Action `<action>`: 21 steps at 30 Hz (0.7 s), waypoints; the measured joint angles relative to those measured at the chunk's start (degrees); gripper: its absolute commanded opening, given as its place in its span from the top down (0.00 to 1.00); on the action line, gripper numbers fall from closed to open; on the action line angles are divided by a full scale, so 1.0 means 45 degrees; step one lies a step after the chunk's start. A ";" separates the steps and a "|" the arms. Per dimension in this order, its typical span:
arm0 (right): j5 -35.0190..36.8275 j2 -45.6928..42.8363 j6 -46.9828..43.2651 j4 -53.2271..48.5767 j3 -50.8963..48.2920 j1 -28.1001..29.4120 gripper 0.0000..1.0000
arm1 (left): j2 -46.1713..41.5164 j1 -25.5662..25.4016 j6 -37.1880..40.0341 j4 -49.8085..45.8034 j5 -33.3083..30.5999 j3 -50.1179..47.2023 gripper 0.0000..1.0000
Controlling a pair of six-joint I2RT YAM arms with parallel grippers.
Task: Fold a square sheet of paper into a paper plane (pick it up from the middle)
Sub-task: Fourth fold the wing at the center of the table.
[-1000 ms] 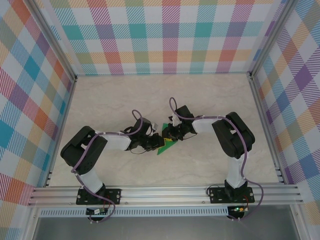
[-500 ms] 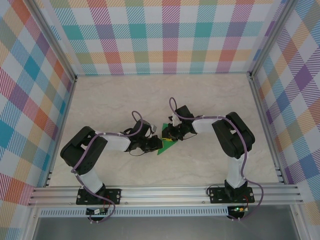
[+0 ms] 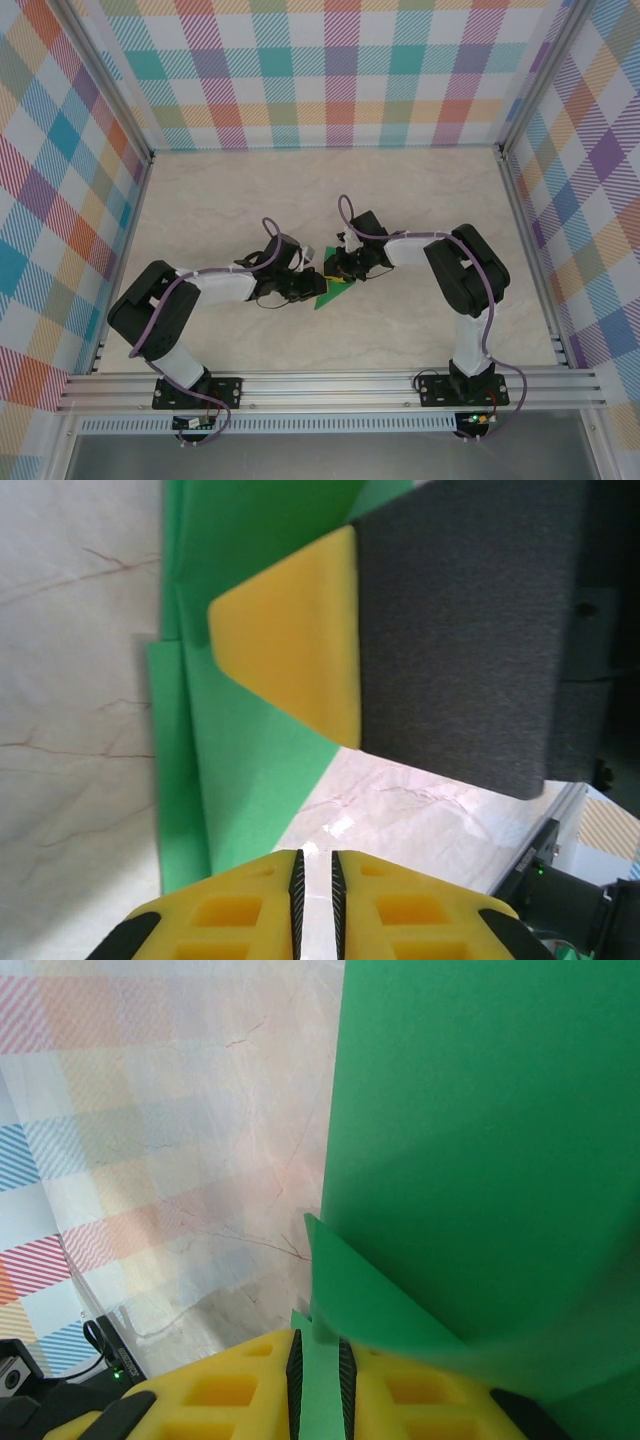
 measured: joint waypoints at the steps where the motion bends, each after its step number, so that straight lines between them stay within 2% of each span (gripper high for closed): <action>1: 0.0000 0.0000 -0.0005 -0.0005 0.0000 0.0000 0.79 | 0.0058 -0.0024 0.0000 0.0005 0.0087 0.0044 0.82; 9: 0.0000 0.0000 -0.0015 -0.0005 0.0000 0.0000 0.79 | 0.1020 -0.0136 0.0010 -0.0131 0.0223 0.0131 0.82; 21: 0.0010 0.0005 -0.0102 -0.0029 0.0000 0.0000 0.80 | 0.0845 -0.0155 0.0403 -0.0549 -0.0355 0.0010 0.85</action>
